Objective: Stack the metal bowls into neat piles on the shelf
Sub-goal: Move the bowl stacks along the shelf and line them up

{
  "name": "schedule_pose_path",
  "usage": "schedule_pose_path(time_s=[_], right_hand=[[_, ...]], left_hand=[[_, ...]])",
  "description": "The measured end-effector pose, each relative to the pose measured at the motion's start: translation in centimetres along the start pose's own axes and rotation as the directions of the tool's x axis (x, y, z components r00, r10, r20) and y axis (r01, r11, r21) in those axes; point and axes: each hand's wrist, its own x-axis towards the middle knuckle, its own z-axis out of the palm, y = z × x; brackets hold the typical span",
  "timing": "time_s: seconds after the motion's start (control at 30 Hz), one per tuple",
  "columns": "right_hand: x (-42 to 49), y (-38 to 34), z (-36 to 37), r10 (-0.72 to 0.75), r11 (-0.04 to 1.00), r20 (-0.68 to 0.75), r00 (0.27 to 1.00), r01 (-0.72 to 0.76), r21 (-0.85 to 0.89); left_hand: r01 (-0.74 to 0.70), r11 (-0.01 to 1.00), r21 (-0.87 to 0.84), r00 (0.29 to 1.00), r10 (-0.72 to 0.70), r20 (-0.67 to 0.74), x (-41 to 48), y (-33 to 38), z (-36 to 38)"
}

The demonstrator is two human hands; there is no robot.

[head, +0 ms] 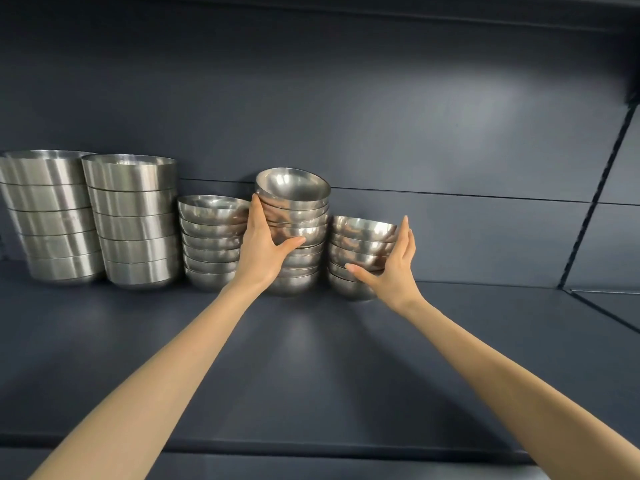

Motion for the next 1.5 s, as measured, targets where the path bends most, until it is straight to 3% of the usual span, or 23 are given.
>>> schedule_pose_path(time_s=[0.17, 0.27, 0.37, 0.5, 0.63, 0.77, 0.93, 1.03, 1.37, 1.5], right_hand=[[1.1, -2.7, -0.4, -0.153, 0.963, -0.115, 0.982, 0.122, -0.240], [2.9, -5.8, -0.4, -0.231, 0.915, 0.022, 0.973, 0.224, -0.337], [5.7, -8.3, 0.5, -0.151, 0.922, 0.219, 0.964, 0.218, -0.321], [8.7, -9.5, 2.1, -0.017, 0.951, 0.437, 0.899, 0.150, -0.270], [10.1, -9.6, 2.0, 0.081, 0.950, 0.527, 0.846, 0.094, -0.297], [10.9, -9.1, 2.0, 0.112, 0.958, 0.498, 0.860, 0.039, -0.282], [10.6, -9.0, 2.3, 0.082, 0.990, 0.443, 0.893, -0.021, -0.142], [10.6, -8.6, 2.5, 0.065, 0.994, 0.425, 0.903, -0.020, -0.109], [9.7, -9.5, 2.5, 0.105, 0.990, 0.366, 0.925, -0.063, -0.125], [8.6, -10.4, 2.0, 0.110, 0.972, 0.375, 0.920, -0.020, -0.236]], left_hand=[[-0.011, 1.000, 0.023, 0.999, 0.010, 0.033, 0.7, 0.3, -0.7], [-0.008, 1.000, -0.004, 1.000, 0.008, 0.027, 1.0, 0.4, -1.3], [-0.001, 1.000, -0.017, 0.999, 0.001, 0.037, 1.1, 0.1, -1.5], [-0.056, 0.998, 0.040, 0.997, 0.053, 0.051, 1.6, 0.5, -2.0], [-0.103, 0.984, 0.148, 0.985, 0.080, 0.152, 3.0, 1.1, -3.7], [-0.144, 0.973, 0.178, 0.974, 0.108, 0.198, 4.2, 1.3, -5.1], [-0.129, 0.979, 0.160, 0.971, 0.092, 0.220, 4.6, 1.1, -5.5], [-0.143, 0.961, 0.235, 0.967, 0.085, 0.241, 5.0, 0.8, -6.0], [-0.235, 0.958, 0.167, 0.951, 0.191, 0.243, 5.5, 2.2, -6.7], [-0.245, 0.955, 0.169, 0.943, 0.195, 0.269, 5.1, 1.6, -6.9]])
